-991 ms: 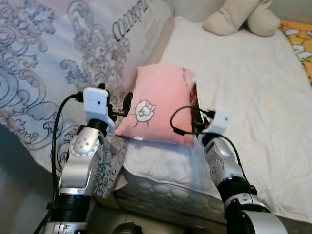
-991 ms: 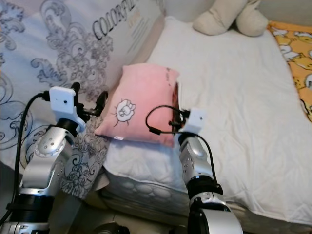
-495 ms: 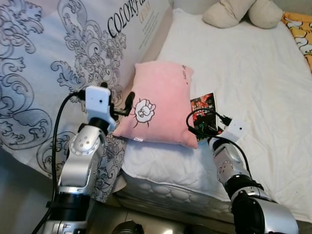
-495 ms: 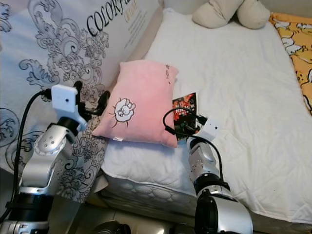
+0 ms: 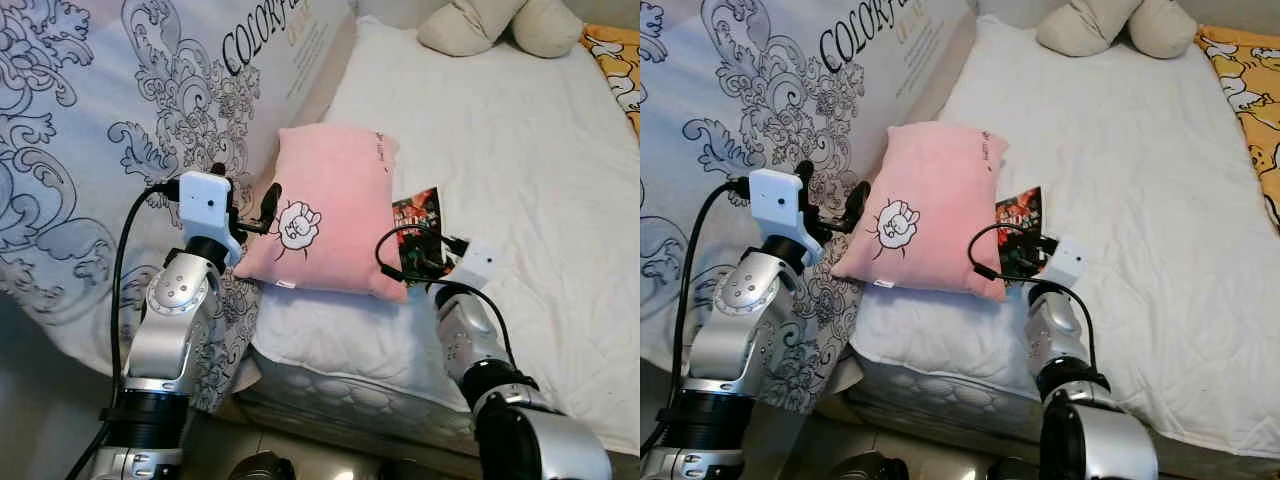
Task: Clean up the room
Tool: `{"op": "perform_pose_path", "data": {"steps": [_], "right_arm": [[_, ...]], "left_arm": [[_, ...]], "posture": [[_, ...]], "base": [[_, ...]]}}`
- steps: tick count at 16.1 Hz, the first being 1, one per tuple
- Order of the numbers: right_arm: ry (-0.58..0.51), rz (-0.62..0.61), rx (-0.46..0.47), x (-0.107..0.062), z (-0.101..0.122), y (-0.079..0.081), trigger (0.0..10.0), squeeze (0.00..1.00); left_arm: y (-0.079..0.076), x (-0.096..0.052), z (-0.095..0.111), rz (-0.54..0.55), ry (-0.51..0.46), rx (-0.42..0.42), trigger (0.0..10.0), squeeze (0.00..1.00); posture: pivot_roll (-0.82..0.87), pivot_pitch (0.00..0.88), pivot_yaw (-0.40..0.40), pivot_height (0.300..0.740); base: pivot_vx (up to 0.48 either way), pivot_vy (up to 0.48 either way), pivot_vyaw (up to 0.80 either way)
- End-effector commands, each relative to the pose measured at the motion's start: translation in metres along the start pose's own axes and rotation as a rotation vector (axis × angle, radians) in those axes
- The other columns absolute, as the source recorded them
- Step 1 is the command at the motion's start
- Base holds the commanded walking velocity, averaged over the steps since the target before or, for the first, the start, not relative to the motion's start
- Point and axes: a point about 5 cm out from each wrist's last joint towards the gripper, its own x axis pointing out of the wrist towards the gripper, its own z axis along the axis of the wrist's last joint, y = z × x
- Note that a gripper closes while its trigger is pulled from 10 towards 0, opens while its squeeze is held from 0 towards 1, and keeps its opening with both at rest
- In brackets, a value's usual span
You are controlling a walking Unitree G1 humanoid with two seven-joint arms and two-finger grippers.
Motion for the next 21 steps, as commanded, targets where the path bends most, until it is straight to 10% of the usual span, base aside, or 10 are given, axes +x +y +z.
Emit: {"op": "perform_pose_path", "data": {"steps": [1, 3, 4, 6, 14, 21], "right_arm": [[0.024, 0.010, -0.025, -0.003, -0.008, 0.002, 0.0, 0.00], [0.066, -0.013, -0.069, -0.009, -0.020, -0.002, 0.0, 0.00], [0.067, -0.037, -0.097, -0.009, -0.020, -0.005, 9.6, 0.80], [0.063, -0.037, -0.095, -0.008, -0.019, -0.005, 10.0, 1.00], [-0.013, -0.020, -0.080, -0.011, -0.006, -0.006, 10.0, 1.00], [-0.118, 0.020, -0.289, -0.058, 0.016, -0.035, 10.0, 1.00]], "left_arm": [[0.000, 0.004, 0.002, -0.002, -0.008, 0.002, 10.0, 0.00], [-0.003, 0.007, 0.002, -0.013, -0.017, -0.005, 10.0, 0.00], [-0.004, 0.008, 0.003, -0.019, -0.020, -0.007, 10.0, 0.00], [-0.005, 0.009, 0.002, -0.027, -0.020, -0.006, 10.0, 0.00], [-0.009, 0.012, 0.000, -0.052, -0.025, -0.009, 10.0, 0.00], [-0.028, -0.007, -0.027, -0.018, 0.063, -0.150, 10.0, 0.00]], "posture": [[0.02, 0.059, 0.045, 0.740], [0.01, 0.042, 0.045, 0.740], [0.01, 0.039, 0.047, 0.740], [0.00, 0.034, 0.050, 0.740], [-0.02, 0.000, 0.039, 0.740], [-0.06, 0.000, -0.033, 0.740]], "base": [[0.000, 0.000, 0.00], [0.000, 0.000, 0.00], [0.000, 0.000, 0.00], [0.000, 0.000, 0.00], [0.000, 0.000, 0.00], [0.000, 0.000, 0.00]]}}
